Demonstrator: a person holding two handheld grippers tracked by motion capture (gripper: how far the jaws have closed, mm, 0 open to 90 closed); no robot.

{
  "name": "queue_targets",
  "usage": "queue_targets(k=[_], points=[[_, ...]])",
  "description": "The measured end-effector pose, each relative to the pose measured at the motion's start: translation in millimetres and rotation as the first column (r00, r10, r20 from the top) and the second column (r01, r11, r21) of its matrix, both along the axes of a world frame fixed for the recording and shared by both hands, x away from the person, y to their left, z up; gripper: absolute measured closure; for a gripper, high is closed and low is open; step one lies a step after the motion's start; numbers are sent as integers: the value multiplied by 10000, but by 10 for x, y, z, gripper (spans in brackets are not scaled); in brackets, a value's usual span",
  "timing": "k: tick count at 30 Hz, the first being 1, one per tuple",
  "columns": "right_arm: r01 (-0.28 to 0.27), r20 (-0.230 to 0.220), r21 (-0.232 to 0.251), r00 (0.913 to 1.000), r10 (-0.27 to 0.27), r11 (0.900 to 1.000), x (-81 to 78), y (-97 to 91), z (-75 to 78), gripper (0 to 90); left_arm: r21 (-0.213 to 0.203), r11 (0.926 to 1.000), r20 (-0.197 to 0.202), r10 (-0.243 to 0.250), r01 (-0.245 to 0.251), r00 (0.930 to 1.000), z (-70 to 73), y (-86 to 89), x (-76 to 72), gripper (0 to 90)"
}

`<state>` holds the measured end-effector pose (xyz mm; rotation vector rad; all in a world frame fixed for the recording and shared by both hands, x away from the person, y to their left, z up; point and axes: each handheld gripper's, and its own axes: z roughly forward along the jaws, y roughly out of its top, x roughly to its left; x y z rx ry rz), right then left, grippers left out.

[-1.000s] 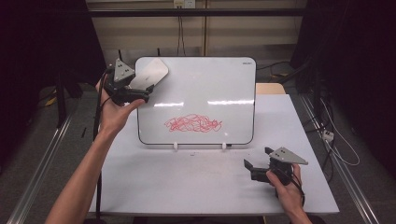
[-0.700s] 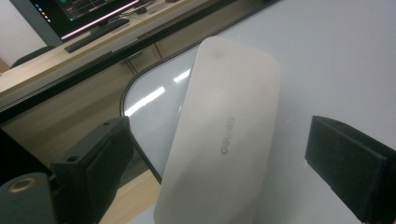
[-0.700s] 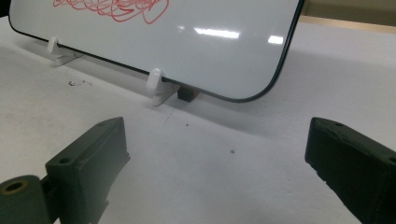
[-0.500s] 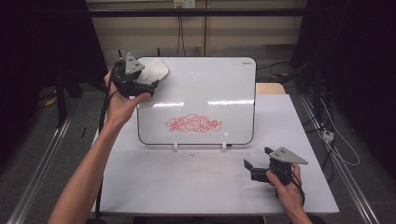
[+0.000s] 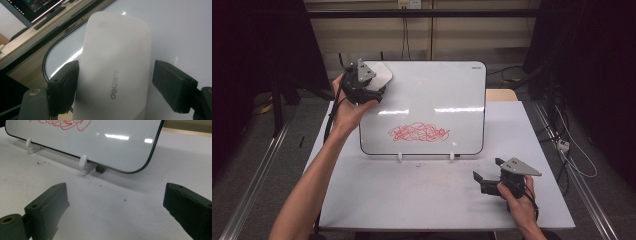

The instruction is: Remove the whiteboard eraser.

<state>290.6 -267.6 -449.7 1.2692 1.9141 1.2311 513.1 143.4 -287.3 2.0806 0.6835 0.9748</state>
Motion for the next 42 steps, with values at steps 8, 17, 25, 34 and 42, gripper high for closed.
queue_targets(k=[8, 17, 25, 34, 42], points=[[12, 9, -21, 10000, -12, 10000, 2, -1, 1, 58, 134, 9999, -47, -13, 13, 10000, -22, 9, 46, 275], [-3, 1, -24, 10000, 3, 10000, 1, 0, 0, 58, 538, 9984, 70, 190, -194, 9998, -53, -31, 60, 282], [-2, 2, -27, 10000, 2, 10000, 4, 0, 0, 58, 506, 9984, -98, 267, -261, 9996, -35, -38, 57, 294], [-9, -41, -30, 10000, 9, 10000, 8, 0, -4, 58, 336, 9990, -300, 302, -292, 9991, -3, -27, 23, 298], [-3, -37, -14, 10000, 3, 10000, 4, 0, -3, 58, -40, 9996, -494, 268, -270, 9984, 6, 2, 24, 299]])
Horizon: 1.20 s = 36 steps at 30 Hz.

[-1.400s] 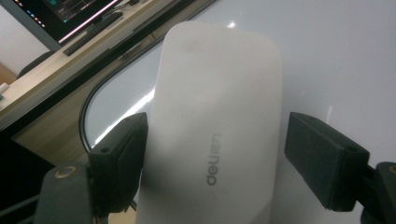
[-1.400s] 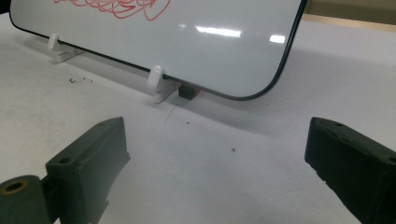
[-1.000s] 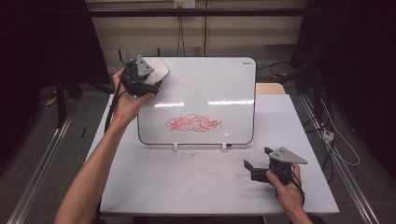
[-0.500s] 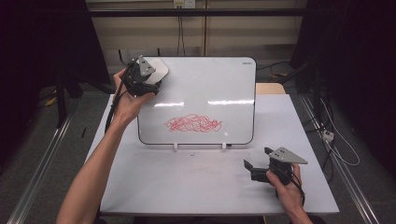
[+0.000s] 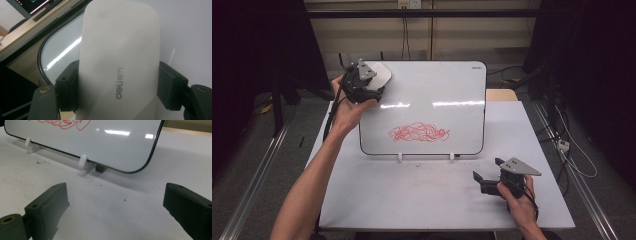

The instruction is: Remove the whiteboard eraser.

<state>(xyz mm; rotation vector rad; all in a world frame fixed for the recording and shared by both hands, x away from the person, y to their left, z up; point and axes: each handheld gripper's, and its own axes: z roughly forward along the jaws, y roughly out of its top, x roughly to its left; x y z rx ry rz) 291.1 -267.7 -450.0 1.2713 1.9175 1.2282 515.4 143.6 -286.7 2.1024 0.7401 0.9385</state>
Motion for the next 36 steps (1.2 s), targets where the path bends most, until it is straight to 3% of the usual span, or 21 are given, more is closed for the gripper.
queue_targets(k=[11, 14, 15, 20, 21, 25, 36], points=[[-8, -10, 29, 10000, 8, 10000, -5, 1, 1, 58, -465, 9989, -285, 8, -21, 9996, 12, 34, -2, 302], [-4, -13, 26, 10000, 4, 10000, -6, -1, 0, 58, -654, 9979, -278, -48, 30, 9996, 17, 42, -9, 303], [1, -13, 19, 10000, -1, 10000, -6, -2, -1, 58, -933, 9956, -209, -103, 83, 9997, 47, 59, -21, 304], [0, -4, 8, 10000, 0, 10000, -6, 0, -2, 58, -943, 9954, -110, -192, 181, 9998, 94, 68, -52, 306], [-2, -3, 8, 10000, 2, 10000, -4, 2, -3, 58, -710, 9974, -23, -132, 130, 9999, 97, 57, -67, 307], [-4, -9, 5, 10000, 4, 10000, -1, 4, -4, 57, -580, 9977, 76, -340, 344, 9994, 158, 46, -157, 307], [40, -32, 39, 10000, -40, 10000, 6, 4, -2, 58, -960, 9944, 186, -419, 435, 9989, 139, 83, -260, 308]])
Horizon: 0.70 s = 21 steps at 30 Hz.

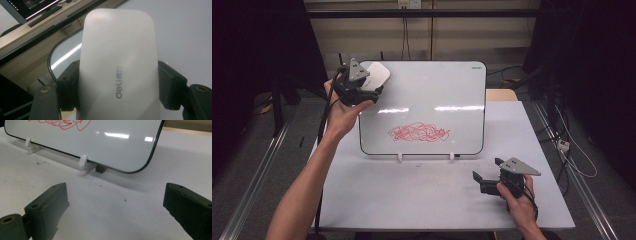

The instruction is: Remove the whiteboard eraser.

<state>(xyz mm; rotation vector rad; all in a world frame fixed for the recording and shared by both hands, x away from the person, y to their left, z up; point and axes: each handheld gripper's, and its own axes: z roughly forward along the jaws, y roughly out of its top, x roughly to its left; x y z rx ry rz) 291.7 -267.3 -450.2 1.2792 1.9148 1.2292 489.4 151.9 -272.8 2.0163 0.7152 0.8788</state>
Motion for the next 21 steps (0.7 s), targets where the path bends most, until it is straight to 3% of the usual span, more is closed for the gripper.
queue_targets(k=[21], points=[[-70, 56, -30, 10000, 70, 10000, -18, 14, 6, 57, -320, 9995, -228, -51, 44, 9997, -222, 101, -225, 309]])
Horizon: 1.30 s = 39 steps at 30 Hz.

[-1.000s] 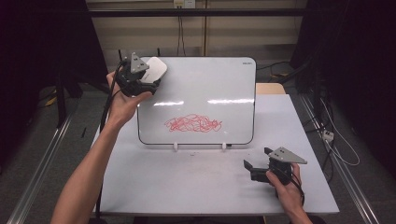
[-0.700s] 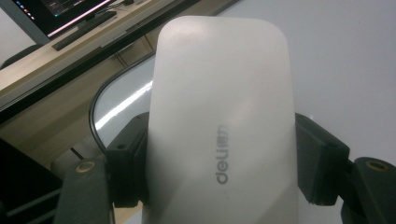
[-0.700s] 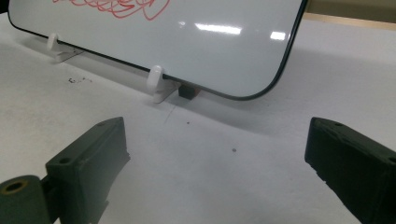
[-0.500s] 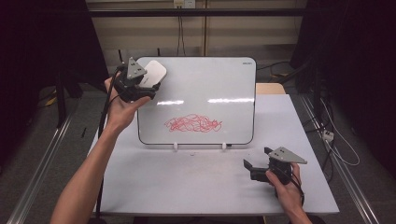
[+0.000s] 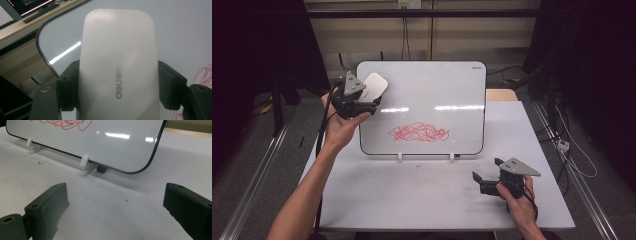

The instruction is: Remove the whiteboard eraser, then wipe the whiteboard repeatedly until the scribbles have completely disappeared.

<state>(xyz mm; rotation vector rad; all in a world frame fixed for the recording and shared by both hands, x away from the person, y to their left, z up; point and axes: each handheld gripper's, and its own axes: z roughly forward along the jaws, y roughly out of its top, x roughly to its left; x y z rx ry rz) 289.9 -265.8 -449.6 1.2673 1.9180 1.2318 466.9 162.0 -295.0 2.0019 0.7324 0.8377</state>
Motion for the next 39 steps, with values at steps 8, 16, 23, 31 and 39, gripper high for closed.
queue_targets(k=[8, 16, 23, 31, 39], points=[[17, 21, 3, 10000, -17, 10000, -9, -10, 0, 57, 320, 9992, 15, -234, 233, 9997, -147, -48, -122, 309], [9, -2, 0, 10000, -9, 10000, -9, -7, -1, 57, 169, 9995, -80, -274, 275, 9996, -211, -27, -193, 309], [-11, -12, 12, 10000, 11, 10000, -12, -5, -3, 57, 104, 9996, -233, -245, 248, 9994, -296, -10, -249, 310], [23, -43, 23, 10000, -23, 10000, 22, 13, -3, 57, 162, 9992, -327, -371, 376, 9988, -390, -19, -317, 310], [-42, -95, -53, 9999, 41, 10000, 44, 34, -12, 58, 282, 9982, -262, -517, 525, 9983, -452, -89, -367, 310]])
